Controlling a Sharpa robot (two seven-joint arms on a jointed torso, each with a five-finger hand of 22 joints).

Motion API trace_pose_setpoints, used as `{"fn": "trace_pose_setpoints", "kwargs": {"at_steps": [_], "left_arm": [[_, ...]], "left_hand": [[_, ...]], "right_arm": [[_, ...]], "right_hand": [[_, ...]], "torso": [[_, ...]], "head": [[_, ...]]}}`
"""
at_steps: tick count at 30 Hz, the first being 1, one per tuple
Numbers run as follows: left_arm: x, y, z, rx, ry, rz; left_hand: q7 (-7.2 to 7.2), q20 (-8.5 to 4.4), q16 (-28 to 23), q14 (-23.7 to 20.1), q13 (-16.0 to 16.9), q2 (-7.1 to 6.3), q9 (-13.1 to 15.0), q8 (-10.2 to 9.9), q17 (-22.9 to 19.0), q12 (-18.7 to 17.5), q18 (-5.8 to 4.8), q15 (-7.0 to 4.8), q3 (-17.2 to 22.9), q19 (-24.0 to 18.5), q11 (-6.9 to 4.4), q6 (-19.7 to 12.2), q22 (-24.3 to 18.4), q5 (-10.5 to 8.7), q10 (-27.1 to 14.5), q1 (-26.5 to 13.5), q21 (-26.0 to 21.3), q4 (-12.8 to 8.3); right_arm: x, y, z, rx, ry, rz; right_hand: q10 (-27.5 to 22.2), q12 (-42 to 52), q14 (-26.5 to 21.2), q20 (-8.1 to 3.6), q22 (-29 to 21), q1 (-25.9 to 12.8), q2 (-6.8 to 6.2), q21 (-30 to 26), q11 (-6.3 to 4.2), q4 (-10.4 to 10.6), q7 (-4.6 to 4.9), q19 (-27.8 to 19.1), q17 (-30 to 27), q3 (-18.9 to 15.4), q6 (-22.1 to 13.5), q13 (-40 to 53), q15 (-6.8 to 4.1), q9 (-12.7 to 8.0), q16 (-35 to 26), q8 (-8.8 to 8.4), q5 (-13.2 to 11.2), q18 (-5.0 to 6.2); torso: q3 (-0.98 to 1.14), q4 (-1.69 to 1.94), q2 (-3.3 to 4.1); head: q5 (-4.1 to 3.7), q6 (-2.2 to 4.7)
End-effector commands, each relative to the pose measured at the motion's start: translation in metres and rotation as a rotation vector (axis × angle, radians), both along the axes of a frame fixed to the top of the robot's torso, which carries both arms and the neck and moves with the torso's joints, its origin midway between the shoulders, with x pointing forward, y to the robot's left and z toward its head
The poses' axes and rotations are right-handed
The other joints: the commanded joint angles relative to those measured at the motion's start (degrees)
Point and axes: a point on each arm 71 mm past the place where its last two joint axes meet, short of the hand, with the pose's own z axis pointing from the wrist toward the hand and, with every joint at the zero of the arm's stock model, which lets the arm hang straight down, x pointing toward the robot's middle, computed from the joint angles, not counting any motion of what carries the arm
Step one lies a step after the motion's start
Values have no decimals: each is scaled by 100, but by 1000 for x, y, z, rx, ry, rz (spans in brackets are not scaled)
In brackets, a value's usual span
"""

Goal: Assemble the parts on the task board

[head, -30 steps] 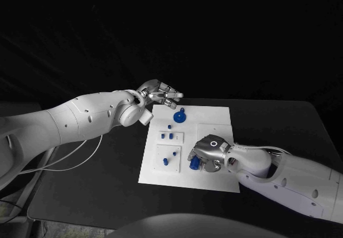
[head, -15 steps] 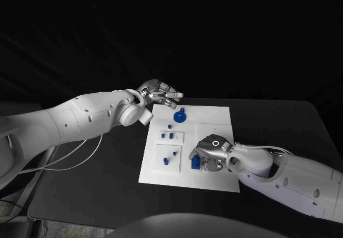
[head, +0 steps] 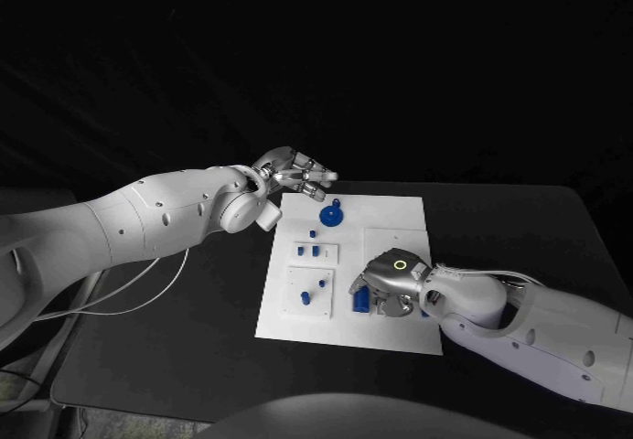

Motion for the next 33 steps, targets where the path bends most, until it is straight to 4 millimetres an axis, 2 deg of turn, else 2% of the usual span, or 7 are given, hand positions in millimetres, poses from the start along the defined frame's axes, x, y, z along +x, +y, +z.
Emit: {"fn": "trace_pose_setpoints", "kwargs": {"at_steps": [1, 6, 10, 21, 26, 30, 33], "left_arm": [[-1, -2, 0, -2, -1, -18], [-1, -2, 0, -1, -1, -18], [-1, -2, 0, -1, -1, -18], [-1, -1, 0, 0, 0, -17], [-1, -1, 0, 0, 0, -17], [-1, 0, 0, 2, -2, -15], [-1, 0, 1, 1, -7, -12]], "left_hand": [[-1, 29, -14, -34, 8, 33, 5, 10, 8, -21, -1, -1, -2, -16, -9, -54, -8, -28, -41, -2, 35, 45], [-3, 28, -13, -34, 8, 36, 5, 10, 8, -21, -1, -2, 1, -16, -10, -54, -9, -22, -40, 5, 36, 40], [-3, 28, -13, -34, 8, 36, 5, 10, 8, -21, -1, -2, 1, -16, -10, -54, -9, -22, -40, 5, 36, 40], [-2, 28, -13, -33, 8, 38, 5, 9, 8, -20, -2, -2, 4, -17, -11, -54, -11, -21, -39, 12, 37, 31], [-2, 28, -13, -33, 8, 38, 5, 9, 8, -20, -2, -2, 4, -17, -11, -54, -11, -21, -39, 12, 37, 31], [-3, 28, -14, -34, 8, 44, 5, 10, 7, -19, -2, -2, 6, -17, -12, -51, -12, -17, -35, 16, 38, 22], [-8, 26, -12, -29, 8, 66, 6, 14, 8, -20, -1, -5, 19, -14, -15, -43, -11, -13, -26, 30, 40, 17]], "right_arm": [[1, -3, 4, 67, -14, -33], [4, -11, 12, 217, 5, -106], [6, -18, 16, 313, 39, -166], [4, -29, 14, 398, 157, -298], [4, -36, 7, 375, 191, -395], [6, -47, 3, 371, 204, -490], [9, -57, 2, 389, 237, -572]], "right_hand": [[26, -23, -5, -12, 288, 24, -11, 48, -34, -7, 53, 43, -5, 40, -35, 8, -20, 2, 27, -24, -15, -26], [84, -47, 72, -42, 302, -113, -96, 148, -36, 33, 118, 144, -7, 181, -502, -26, -63, -10, 58, -32, 194, 8], [75, -64, 93, 42, 275, -401, -125, 40, 106, 75, 517, 203, -23, -203, -773, -44, 19, -19, 57, -42, 1138, 113], [88, 97, 133, 176, 315, -612, 175, -108, 288, 357, 672, 380, 47, -1617, 311, 97, 154, 104, 166, -5, 1143, 214], [122, 99, 138, 115, 308, -500, 273, -147, 170, 648, 439, 413, 59, -2324, 1008, 112, 76, 803, 157, 82, 858, 164], [188, 65, 202, 23, 316, -434, 219, -130, 93, 906, 365, 485, 76, -1948, 1031, 113, 9, 1938, 147, -3, 490, 60], [276, 105, 271, -4, 335, -578, 237, -47, 55, 1102, 289, 551, 106, -1841, 1046, 159, -20, 2316, 185, 1, 600, 41]], "torso": [[-3, 5, 2], [-9, 0, 1], [-7, -2, 1], [-5, 0, 1], [-7, 0, 2], [-6, 1, 1], [-4, 0, 2]], "head": [[-4, 1], [-9, 10], [-16, 23], [-29, 31], [-36, 43], [-61, 63], [-78, 79]]}}
